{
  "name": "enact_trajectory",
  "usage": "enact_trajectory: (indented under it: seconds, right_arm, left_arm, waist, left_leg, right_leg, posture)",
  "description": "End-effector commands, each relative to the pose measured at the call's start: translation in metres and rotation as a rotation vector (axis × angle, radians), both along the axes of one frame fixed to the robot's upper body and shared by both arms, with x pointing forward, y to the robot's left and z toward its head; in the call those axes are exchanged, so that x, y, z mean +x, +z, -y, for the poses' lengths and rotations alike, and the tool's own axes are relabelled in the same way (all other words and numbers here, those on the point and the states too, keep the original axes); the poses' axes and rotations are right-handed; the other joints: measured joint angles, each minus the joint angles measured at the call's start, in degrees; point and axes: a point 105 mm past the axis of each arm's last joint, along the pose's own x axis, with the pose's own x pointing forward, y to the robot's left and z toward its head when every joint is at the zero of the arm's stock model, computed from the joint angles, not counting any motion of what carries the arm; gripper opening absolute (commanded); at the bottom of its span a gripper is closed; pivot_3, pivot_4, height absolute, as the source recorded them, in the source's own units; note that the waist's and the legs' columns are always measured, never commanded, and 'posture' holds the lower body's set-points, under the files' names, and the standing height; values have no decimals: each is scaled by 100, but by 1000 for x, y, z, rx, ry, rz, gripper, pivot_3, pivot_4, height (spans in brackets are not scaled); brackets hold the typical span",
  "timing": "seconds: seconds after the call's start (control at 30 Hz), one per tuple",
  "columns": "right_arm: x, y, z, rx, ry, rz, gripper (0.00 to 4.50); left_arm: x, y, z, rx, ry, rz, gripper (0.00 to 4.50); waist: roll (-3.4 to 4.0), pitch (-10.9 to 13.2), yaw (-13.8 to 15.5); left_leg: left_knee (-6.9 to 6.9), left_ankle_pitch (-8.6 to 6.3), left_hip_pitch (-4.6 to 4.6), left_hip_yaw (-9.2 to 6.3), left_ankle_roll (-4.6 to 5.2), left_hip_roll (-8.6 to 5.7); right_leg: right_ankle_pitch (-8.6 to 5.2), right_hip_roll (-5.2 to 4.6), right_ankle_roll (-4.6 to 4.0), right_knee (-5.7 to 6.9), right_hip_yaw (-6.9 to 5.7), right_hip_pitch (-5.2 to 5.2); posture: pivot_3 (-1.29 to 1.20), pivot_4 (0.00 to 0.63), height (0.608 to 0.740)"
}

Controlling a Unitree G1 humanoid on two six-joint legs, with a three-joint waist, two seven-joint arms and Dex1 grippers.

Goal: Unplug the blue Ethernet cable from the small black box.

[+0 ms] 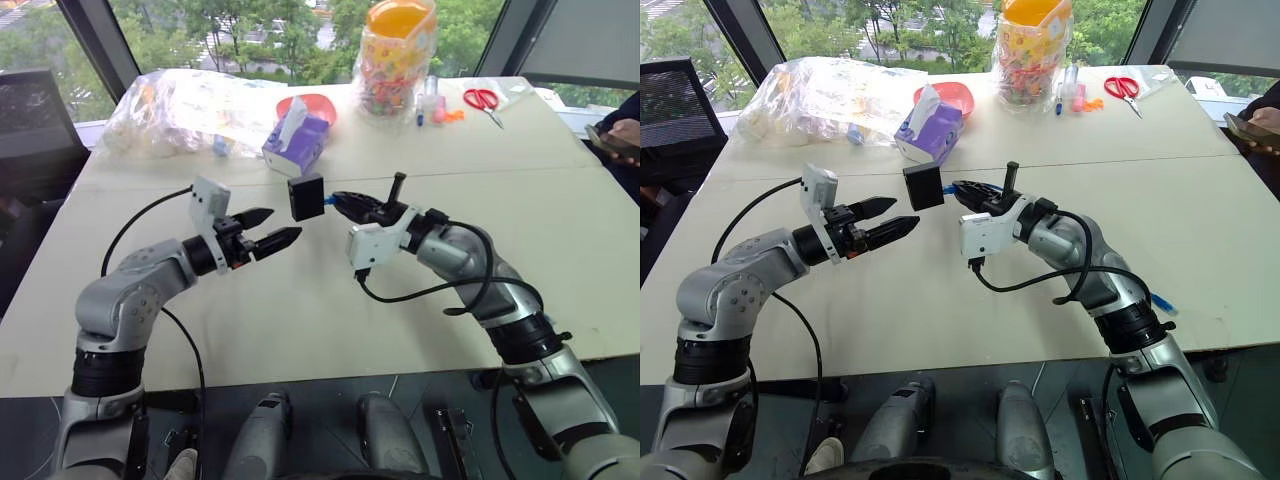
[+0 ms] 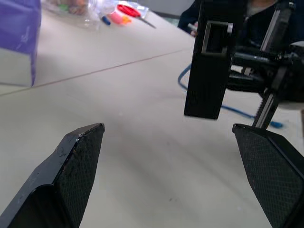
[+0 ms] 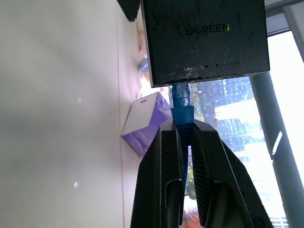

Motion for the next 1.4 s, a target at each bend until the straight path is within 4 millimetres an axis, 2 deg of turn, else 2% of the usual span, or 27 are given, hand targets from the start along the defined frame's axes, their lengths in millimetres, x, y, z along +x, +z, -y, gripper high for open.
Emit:
enact_trajectory:
  seconds: [0.03, 0.4, 0.43, 0.47, 0.77, 1.0, 1.13, 1.17, 1.23, 1.3, 1.4]
  right_arm:
    - [-8, 11, -1, 4, 24, 55, 44]
    - [-12, 6, -3, -37, 56, 46, 44]
    - [-13, 6, -4, -41, 60, 48, 0]
    - [-13, 6, -4, -42, 63, 49, 0]
    - [-20, 5, -7, -59, 86, 49, 0]
    - [-25, 4, -8, -56, 110, 25, 0]
    - [-24, 6, -7, -34, 128, -52, 1706]
    - [-22, 5, -5, -21, 121, -104, 2103]
    - [-22, 4, -1, 1, 137, -255, 3262]
    - [-25, 6, 3, 24, 180, -421, 4183]
    - [-20, 23, 15, 129, 218, -677, 4183]
  left_arm:
    - [-3, 13, 8, -35, -65, 23, 4500]
    - [-1, 18, 9, -69, -86, 33, 4500]
    - [-1, 18, 9, -72, -89, 33, 3994]
    - [-1, 18, 10, -73, -91, 32, 3771]
    - [-1, 14, 14, -85, -117, 23, 525]
    - [-1, 13, 15, -76, -130, 15, 471]
    - [-4, 11, 14, -62, -160, 19, 471]
    - [-5, 11, 14, -62, -169, 18, 471]
    - [-9, 11, 12, -56, -197, 19, 471]
    - [-13, 12, 9, -47, -226, 33, 471]
    - [-19, 14, 2, -30, -277, 46, 471]
  waist:
    - [0, 0, -3]
    - [-2, 1, -1]
    - [-2, 1, -1]
    - [-2, 1, 0]
    - [-4, 2, 3]
    - [-7, 4, 5]
    - [-6, 4, -2]
    - [-9, 5, -2]
    - [-11, 7, -1]
    - [-12, 8, -2]
    - [-12, 10, -7]
  left_leg:
    - [-1, 0, 0, 0, 0, 0]
    - [-1, 0, 0, 0, 0, 0]
    - [0, 0, 0, 0, 0, 0]
    - [0, 0, 0, 0, 0, 0]
    - [0, 0, -1, 0, 0, 0]
    - [-1, 0, -1, 0, 0, 0]
    - [-1, 0, -1, 0, 0, 0]
    - [-1, 0, -1, 0, 0, 0]
    - [-1, 0, -1, -1, 0, 0]
    - [-1, 0, -1, -1, 0, 0]
    - [-1, 0, -2, -1, 0, 1]
  right_leg:
    - [0, 0, 0, 0, 0, 0]
    - [0, 0, 0, -1, 0, 0]
    - [0, -1, 0, -1, 0, 1]
    - [0, -1, 0, -2, 0, 1]
    - [0, -1, 0, -3, 0, 2]
    - [-1, -2, 0, -4, -1, 2]
    - [-1, -2, -1, -4, -1, 2]
    - [-1, -2, -1, -4, -1, 2]
    - [-1, -2, -1, -5, -1, 3]
    - [-1, -2, -1, -6, -1, 4]
    - [-1, -2, -1, -7, -1, 4]
  posture:
    - [0, 150, 728]
    - [0, 150, 728]
    - [0, 150, 728]
    - [0, 150, 728]
    - [0, 150, 728]
    - [0, 150, 728]
    - [0, 150, 728]
    - [0, 150, 728]
    - [0, 150, 728]
    - [0, 150, 728]
    - [0, 150, 728]
